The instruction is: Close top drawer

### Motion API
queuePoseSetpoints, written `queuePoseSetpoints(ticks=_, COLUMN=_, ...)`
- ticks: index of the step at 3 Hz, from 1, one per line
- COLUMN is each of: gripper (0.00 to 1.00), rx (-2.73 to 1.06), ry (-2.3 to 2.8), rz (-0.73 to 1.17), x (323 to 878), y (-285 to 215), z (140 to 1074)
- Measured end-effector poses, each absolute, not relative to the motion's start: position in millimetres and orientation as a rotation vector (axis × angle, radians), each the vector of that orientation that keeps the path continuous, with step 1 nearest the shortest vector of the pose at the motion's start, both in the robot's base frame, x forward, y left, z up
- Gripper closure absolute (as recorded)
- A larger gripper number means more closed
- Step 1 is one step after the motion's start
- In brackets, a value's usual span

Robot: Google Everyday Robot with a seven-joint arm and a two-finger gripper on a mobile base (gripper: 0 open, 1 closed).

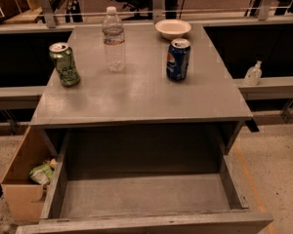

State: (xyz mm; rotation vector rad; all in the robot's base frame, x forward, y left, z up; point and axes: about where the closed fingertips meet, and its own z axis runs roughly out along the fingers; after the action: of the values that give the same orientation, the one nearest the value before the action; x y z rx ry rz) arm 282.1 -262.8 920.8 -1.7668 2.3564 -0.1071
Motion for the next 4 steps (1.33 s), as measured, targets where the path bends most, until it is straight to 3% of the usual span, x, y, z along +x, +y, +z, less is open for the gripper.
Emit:
queuePoseSetpoints(ticks=1, gripper=0.49, rx=-1.766, ry=2.347, rz=-0.119, x=282.1, y=-260.3, z=923.2)
queuePoseSetpoints(ticks=3, gripper=0.95, rx=-1.761, ry=2.335, rz=-0.129, x=271.0, y=-253.0, z=910.0)
queuePoseSetpoints(ticks=4, gripper=1.00, rx=-1.726, ry=2.289, rz=-0.135, x=231.4, y=-226.7, z=863.2)
